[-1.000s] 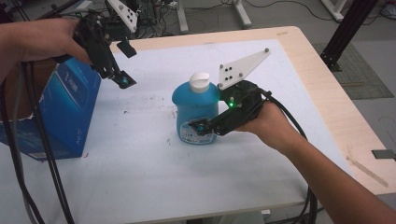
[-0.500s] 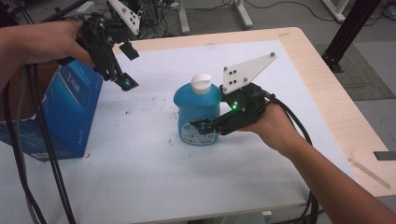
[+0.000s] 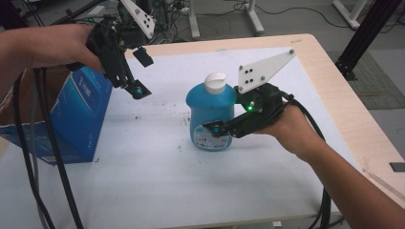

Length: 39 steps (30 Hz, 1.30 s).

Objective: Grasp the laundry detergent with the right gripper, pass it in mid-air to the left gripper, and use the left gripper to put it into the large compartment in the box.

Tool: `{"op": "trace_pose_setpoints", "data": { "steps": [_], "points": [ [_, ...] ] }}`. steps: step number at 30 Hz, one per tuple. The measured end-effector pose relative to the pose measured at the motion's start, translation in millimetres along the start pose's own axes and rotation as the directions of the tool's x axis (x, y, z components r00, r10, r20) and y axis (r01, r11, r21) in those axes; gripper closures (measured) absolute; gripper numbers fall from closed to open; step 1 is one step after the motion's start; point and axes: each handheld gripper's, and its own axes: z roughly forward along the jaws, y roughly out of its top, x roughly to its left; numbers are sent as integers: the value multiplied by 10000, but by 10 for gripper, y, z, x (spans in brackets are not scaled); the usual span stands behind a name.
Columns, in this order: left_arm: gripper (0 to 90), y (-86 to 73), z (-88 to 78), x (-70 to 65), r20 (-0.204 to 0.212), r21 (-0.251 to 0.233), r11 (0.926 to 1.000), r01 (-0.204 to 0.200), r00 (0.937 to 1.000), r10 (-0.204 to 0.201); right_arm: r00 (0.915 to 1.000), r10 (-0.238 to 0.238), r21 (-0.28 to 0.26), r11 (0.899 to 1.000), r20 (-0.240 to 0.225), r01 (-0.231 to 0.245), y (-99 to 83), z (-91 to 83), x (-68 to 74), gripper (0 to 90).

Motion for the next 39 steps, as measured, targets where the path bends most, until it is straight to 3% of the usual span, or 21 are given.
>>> {"op": "trace_pose_setpoints", "data": {
  "steps": [10, 21, 39],
  "points": [
    [16, 179, -133, -296, 175, 217, 9993, -318, 9994, 314, 9996, -223, 297, 9993, -180, 229, 215, -97, -19, 468],
    [16, 348, -230, -530, 173, 412, 9987, -304, 9994, 297, 9982, -494, 582, 9970, -334, 512, 403, -99, -15, 468],
    [16, 532, -274, -673, 348, 726, 9964, -426, 9986, 401, 9934, -724, 807, 9936, -886, 796, 650, 99, -5, 468]
  ]
}}
